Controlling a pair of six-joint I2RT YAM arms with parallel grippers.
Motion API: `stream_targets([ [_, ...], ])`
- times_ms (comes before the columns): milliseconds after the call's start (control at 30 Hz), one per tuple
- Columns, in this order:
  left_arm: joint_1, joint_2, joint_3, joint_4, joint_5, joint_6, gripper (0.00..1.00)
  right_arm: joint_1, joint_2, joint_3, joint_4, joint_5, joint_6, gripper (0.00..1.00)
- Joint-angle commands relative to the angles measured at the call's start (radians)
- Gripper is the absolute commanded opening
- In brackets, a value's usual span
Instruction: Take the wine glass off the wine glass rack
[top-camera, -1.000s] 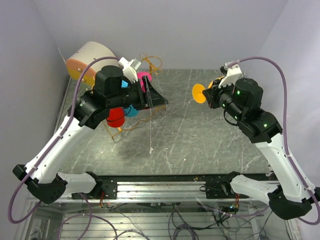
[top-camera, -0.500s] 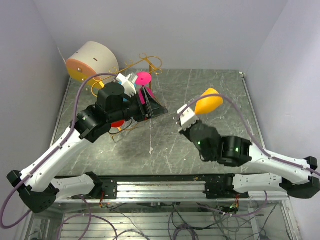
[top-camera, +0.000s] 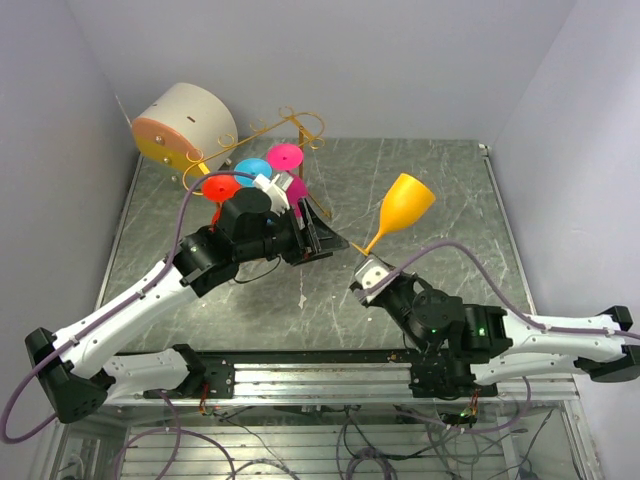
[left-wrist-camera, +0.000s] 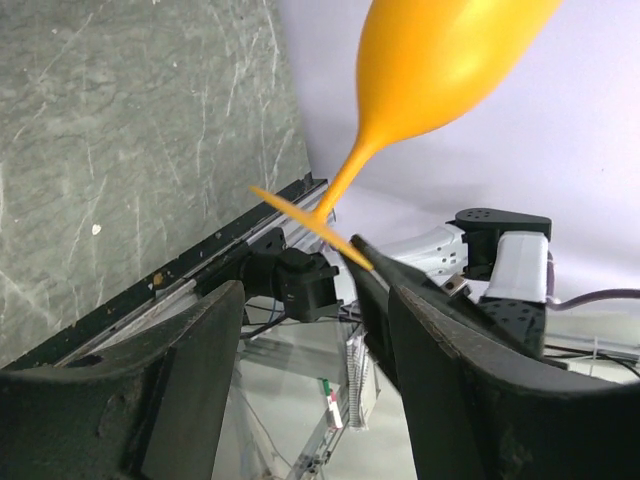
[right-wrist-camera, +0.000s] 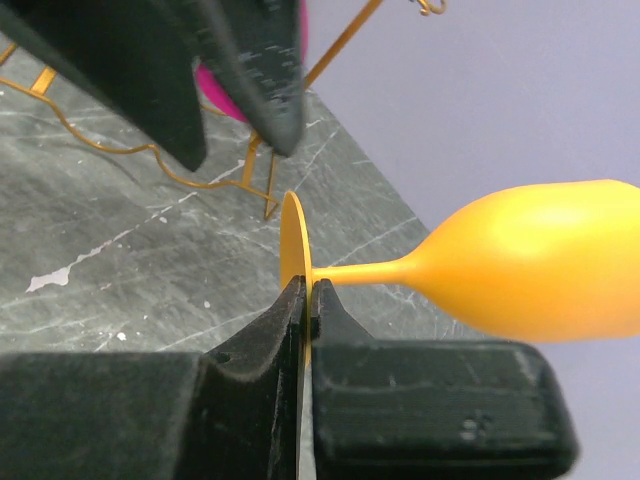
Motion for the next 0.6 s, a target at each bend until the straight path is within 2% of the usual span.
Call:
stream_targets([
  [0,-0.01,-0.011,0.013,0.07,-0.039,-0.022,0.7,0.024,-0.001,-0.048,0.159,0.004,-0.109,0.0],
  [167,-0.013,-0.02,-0.012,0.106,-0.022,-0.059,0.71,0.066,0.001,-0.117,0.312,0.076,-0.23,0.0],
  [333,-0.014,-0.017,-0.053,0.156,0.004,-0.107,0.71,0.138,0.027,-0.186,0.533,0.152,-0.43,0.0],
  [467,-0.018,-0.006,-0.063,0.183,0.021,-0.126,0.71,0.17,0.057,-0.237,0.729,0.181,-0.567,0.0],
  [567,-0.022,-0.007,-0.072,0.197,0.022,-0.144,0.7,0.187,0.069,-0.259,0.813,0.181,-0.618,0.0],
])
